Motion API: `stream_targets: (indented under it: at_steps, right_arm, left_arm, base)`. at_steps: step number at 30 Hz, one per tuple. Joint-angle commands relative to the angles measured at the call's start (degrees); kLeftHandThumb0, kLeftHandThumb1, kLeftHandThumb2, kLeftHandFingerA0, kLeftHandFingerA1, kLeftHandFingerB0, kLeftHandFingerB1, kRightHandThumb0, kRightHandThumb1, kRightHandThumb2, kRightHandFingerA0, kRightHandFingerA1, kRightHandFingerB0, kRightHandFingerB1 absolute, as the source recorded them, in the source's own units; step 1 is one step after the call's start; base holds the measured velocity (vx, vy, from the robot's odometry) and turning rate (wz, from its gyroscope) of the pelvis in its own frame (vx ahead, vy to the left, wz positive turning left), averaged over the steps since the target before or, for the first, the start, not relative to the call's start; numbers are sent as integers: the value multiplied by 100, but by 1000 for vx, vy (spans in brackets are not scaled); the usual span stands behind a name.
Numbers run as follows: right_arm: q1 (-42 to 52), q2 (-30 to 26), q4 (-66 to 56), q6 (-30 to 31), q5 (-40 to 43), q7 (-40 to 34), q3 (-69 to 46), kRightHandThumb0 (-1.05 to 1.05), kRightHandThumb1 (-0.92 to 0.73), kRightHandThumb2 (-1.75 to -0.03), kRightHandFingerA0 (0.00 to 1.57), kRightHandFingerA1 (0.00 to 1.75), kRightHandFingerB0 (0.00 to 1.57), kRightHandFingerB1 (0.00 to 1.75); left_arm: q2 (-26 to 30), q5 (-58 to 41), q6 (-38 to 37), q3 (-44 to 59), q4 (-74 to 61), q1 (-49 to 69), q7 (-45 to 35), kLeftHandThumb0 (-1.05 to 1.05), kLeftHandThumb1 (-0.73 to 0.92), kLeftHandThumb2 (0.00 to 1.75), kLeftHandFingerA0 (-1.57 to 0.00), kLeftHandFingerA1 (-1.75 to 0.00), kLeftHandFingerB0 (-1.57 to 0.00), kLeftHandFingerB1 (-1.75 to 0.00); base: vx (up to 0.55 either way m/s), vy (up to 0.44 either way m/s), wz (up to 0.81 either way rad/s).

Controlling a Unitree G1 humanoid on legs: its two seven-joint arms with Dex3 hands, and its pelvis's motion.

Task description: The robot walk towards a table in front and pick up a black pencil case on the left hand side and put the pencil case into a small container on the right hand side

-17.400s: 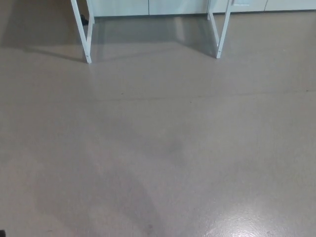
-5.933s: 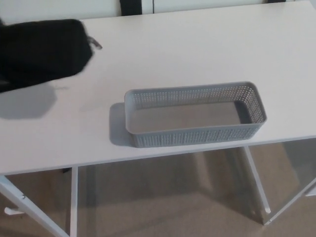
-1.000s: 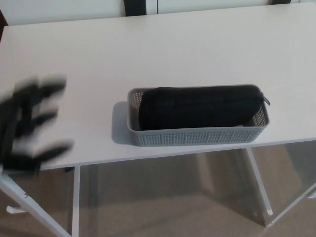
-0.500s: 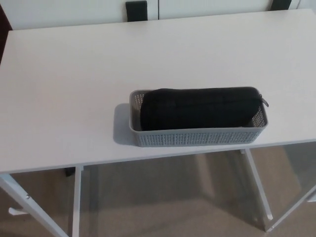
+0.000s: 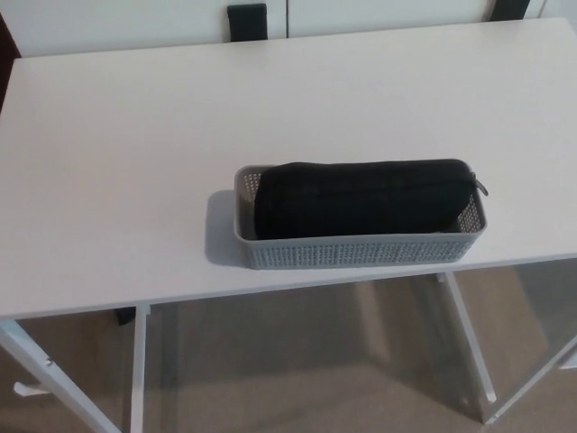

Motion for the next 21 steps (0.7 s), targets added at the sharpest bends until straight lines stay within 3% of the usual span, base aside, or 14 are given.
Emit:
stream_targets:
  at_steps: [1,3,4,7,11,12,18,19,21]
  right_arm:
    - [80,-53,251,-272,-159,-105,74,-41,-52,-56,49,44,29,35]
    - [61,-116,226,-269,-153,-85,70,-41,-52,-56,49,44,29,35]
    - [21,-138,235,-234,-106,-65,26,-44,-53,-56,45,44,28,34]
    - [-101,-106,196,-175,37,-9,-89,-42,-53,-57,45,45,27,34]
    - [-60,-118,172,-409,-97,-128,6,-45,-54,-56,47,46,26,35]
    - [-72,-133,220,-467,-168,-202,51,-49,-53,-55,49,45,28,35]
    - [-56,-40,210,-519,195,-69,-266,-48,-58,-58,40,43,23,34]
    - [-62,-11,174,-536,276,-119,-365,-54,-51,-77,30,50,14,42]
    - [-77,42,96,-588,410,-233,-557,-55,-51,-77,28,50,13,42]
  left_arm:
    - [161,814,-1760,-428,3671,-1611,2840,-77,53,89,-2,-38,-10,-28]
    - [134,779,-1844,-468,3800,-1665,2886,-77,53,89,-2,-38,-10,-28]
    - [137,803,-1936,-518,3848,-1540,2869,-77,56,96,0,-28,0,-23]
    - [285,837,-1925,-662,4702,-1807,3074,-89,58,94,-9,-17,-9,-11]
    - [419,895,-2146,-891,4924,-1930,3025,-91,60,96,-9,-21,-8,-11]
    - [450,868,-2331,-944,4395,-1568,2708,-93,69,102,-8,-19,-7,-14]
    - [492,785,-2611,-1122,4672,-1662,2894,-88,64,99,-9,-29,-9,-22]
    - [501,731,-2624,-1128,4733,-1698,2870,-86,62,97,-7,-23,-7,-18]
    - [514,632,-2646,-1132,4839,-1766,2818,-89,63,97,-8,-21,-8,-15]
  base:
    - [0,0,0]
    - [0,0,0]
    - [0,0,0]
    - [0,0,0]
    - [0,0,0]
    - [0,0,0]
    - [0,0,0]
    - [0,0,0]
    - [0,0,0]
